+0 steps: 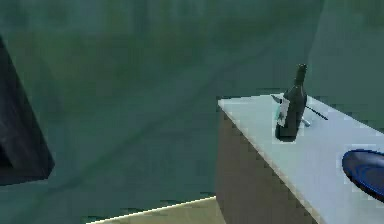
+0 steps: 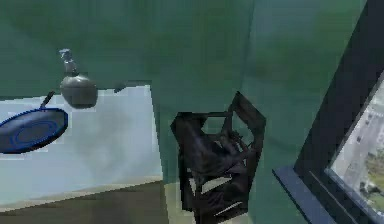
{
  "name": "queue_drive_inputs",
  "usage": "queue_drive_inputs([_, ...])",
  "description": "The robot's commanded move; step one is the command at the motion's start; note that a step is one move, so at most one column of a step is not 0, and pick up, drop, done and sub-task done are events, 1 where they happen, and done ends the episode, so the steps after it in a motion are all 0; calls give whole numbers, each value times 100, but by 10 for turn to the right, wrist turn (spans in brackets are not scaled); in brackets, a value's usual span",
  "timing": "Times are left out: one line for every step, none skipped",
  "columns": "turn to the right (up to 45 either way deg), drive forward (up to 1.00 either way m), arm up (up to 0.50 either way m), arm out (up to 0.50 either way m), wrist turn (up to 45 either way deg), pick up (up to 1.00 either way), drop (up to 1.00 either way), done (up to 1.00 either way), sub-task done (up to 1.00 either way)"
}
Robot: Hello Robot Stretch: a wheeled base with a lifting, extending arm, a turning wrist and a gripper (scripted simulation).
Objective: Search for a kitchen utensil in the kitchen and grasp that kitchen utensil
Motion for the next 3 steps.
queue_drive_inputs([-360, 0, 0, 0, 0, 0, 0, 0, 0])
queue_drive_inputs([0, 0, 50, 0, 0, 0, 0, 0, 0])
queue_drive_inputs([0, 0, 38, 0, 0, 0, 0, 0, 0])
